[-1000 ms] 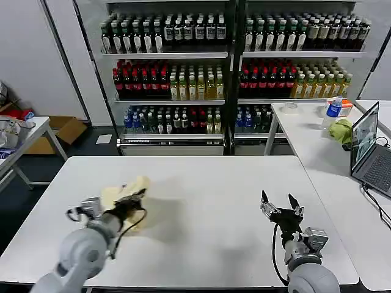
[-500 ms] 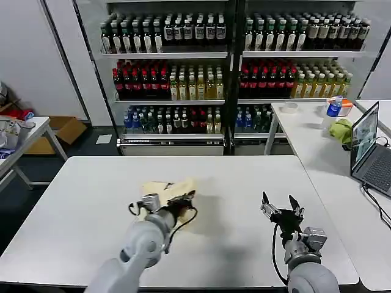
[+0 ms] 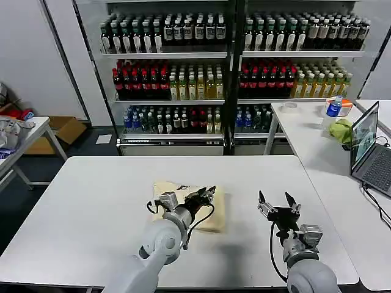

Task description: Fold and organize the clothes.

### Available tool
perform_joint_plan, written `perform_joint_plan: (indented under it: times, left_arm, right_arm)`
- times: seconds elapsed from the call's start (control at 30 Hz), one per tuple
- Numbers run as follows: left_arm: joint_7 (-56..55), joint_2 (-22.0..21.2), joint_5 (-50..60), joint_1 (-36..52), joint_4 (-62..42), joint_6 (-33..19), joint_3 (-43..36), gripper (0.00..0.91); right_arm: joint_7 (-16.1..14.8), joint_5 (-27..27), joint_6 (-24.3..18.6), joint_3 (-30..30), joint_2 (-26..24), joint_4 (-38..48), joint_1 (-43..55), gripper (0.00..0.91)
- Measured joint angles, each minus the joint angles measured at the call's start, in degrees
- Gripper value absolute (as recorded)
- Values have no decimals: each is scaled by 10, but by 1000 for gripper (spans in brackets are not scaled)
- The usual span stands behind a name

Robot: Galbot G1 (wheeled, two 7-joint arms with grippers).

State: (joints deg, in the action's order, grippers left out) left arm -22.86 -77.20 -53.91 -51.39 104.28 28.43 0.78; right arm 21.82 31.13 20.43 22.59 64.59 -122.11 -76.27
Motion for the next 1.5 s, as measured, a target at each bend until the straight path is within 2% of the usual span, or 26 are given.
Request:
perform_joint_plan:
  times: [0.2, 0.37, 0.53, 0.73, 1.07, 1.5]
  left_arm:
    - [11, 18, -6, -36, 49, -25, 45, 907]
    - [27, 50, 26, -91, 96, -36, 121, 907]
    - [44, 78, 63, -174, 141, -39, 215, 907]
    - [60, 81, 104, -277, 203, -25, 278, 907]
    - [108, 68, 218, -379, 252, -25, 283, 907]
    - [124, 50, 328, -380, 214, -22, 221, 907]
  right_arm:
    - [-8, 2, 3, -12, -6, 8, 15, 907]
    - [-10, -1, 7, -25, -2, 13, 30, 907]
    - [-13, -3, 7, -40, -3, 14, 40, 907]
    - [-15, -6, 7, -51, -2, 14, 48, 907]
    - [-17, -10, 5, -51, -8, 5, 40, 907]
    - [-15, -14, 4, -45, -7, -9, 24, 907]
